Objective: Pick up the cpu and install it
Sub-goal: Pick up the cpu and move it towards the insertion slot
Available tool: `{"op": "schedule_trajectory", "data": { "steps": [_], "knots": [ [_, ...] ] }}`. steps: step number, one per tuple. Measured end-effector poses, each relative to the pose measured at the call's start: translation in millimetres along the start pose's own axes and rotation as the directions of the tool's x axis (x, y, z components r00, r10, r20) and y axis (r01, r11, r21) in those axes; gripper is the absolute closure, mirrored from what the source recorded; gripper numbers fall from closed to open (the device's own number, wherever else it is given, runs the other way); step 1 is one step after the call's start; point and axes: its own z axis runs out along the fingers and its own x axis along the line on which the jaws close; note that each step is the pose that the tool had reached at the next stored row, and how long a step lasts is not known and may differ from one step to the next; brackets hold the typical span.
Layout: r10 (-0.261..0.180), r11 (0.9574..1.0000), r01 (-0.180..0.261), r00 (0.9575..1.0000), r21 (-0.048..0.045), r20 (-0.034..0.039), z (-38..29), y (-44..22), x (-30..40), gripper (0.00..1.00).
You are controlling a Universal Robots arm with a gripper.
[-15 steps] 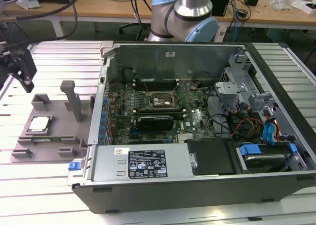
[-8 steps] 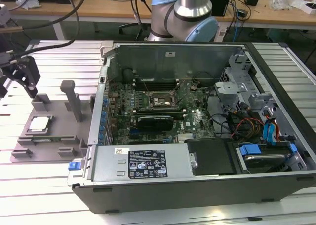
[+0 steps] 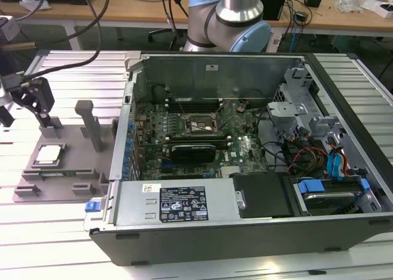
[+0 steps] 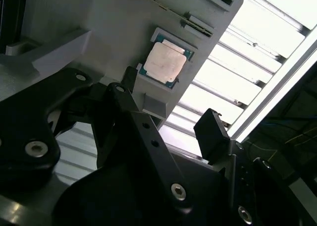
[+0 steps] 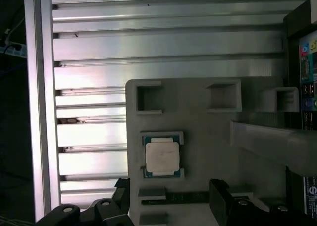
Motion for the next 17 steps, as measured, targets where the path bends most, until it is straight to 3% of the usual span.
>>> {"op": "schedule_trajectory", "data": {
  "steps": [17],
  "knots": [
    [0.0, 1.0, 0.0, 1.0, -0.0001, 0.0, 18.5, 0.2, -2.9, 0.26]
  ]
}}
